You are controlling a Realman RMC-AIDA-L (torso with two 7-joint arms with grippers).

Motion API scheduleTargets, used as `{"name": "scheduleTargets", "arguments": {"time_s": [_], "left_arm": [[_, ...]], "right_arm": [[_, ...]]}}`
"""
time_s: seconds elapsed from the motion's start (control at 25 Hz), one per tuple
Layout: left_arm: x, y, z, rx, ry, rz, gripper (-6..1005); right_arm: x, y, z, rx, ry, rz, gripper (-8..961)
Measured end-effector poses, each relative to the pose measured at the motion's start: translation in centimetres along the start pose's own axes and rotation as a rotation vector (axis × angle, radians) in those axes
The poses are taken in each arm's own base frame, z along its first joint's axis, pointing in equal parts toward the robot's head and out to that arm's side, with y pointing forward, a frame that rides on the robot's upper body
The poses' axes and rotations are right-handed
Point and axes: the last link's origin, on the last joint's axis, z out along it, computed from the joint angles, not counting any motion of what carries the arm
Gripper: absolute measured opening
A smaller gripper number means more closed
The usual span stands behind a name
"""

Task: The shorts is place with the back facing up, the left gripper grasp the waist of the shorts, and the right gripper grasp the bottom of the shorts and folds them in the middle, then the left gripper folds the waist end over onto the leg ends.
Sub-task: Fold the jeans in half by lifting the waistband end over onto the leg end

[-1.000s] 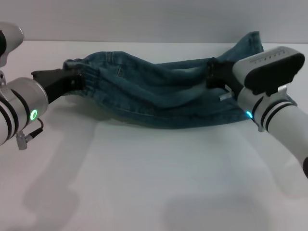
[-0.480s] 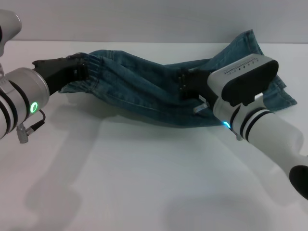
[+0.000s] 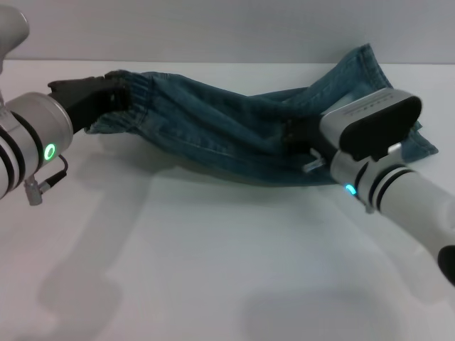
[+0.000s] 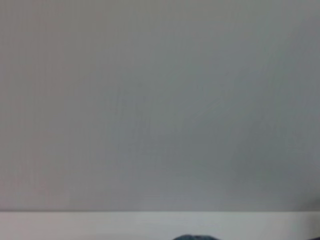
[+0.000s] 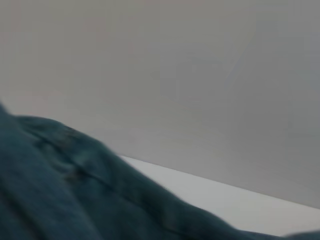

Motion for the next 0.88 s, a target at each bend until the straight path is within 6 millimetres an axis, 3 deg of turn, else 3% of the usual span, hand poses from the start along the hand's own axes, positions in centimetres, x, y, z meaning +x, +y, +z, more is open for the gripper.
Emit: {"name": "scheduleTargets", "arguments": {"time_s": [0.28, 0.52, 0.68, 0.88], "left_arm": [[0.5, 0.4, -0.6, -0.014, 0.021, 0.003, 13], [0.5, 0.5, -1.7, -0.021, 0.033, -0.005, 14], [0.6, 0.5, -1.7, -0.021, 0.034, -0.002, 14], [0.9, 0.6, -1.7, -0.028, 0.043, 0.006, 14]], "right_arm": [[-1.4, -3.5, 0.9, 0.079, -0.035, -0.026, 15], [-3.2, -4.8, 1.6, 0.109, -0.074, -0.043, 16], [-3.6, -3.2, 1.8, 0.068, -0.097, -0.026, 17], [-3.6, 0.8, 1.5, -0.050, -0.115, -0.014, 18]]}}
